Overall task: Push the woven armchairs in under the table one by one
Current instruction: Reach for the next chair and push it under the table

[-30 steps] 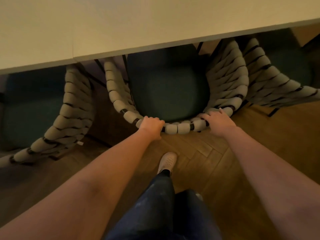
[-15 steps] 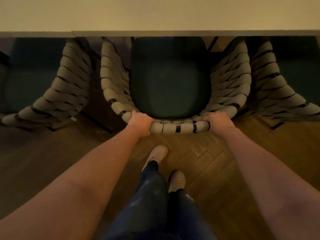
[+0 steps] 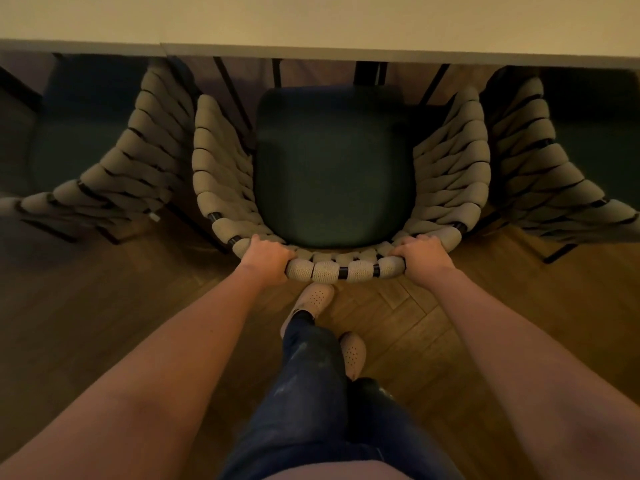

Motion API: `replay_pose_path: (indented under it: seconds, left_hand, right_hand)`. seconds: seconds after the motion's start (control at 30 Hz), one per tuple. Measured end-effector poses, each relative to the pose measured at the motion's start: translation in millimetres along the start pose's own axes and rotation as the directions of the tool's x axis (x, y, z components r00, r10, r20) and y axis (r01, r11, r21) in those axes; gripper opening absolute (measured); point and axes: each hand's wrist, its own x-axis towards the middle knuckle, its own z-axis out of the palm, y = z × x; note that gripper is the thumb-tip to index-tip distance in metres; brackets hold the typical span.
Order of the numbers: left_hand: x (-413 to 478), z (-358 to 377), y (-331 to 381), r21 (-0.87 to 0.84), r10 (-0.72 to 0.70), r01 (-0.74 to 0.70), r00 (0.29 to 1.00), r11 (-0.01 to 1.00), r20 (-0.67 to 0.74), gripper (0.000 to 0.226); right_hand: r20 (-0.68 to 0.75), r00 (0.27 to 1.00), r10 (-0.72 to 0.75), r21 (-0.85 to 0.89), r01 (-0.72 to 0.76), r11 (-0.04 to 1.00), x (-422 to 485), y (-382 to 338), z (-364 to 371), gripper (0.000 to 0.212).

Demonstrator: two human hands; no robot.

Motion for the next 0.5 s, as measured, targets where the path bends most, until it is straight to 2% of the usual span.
replay_pose_path:
  seconds: [0.37, 0.5]
  left_hand:
    - [7.1, -13.0, -27.3, -0.024, -0.008, 0.009, 0.999, 1.000, 0.040, 0.028]
    - [14.3, -20.2, -37.7, -0.037, -0.001, 0.002, 0.999, 0.999, 0.046, 0.034]
  right_hand:
    - [-0.021, 1.000, -0.022, 0.005, 0.022, 1.000, 17.4, -12.6, -22.0, 0.036]
    - [-0.031, 0.999, -0.016, 0.013, 0.016, 1.000, 26.8, -14.7, -27.5, 0.040]
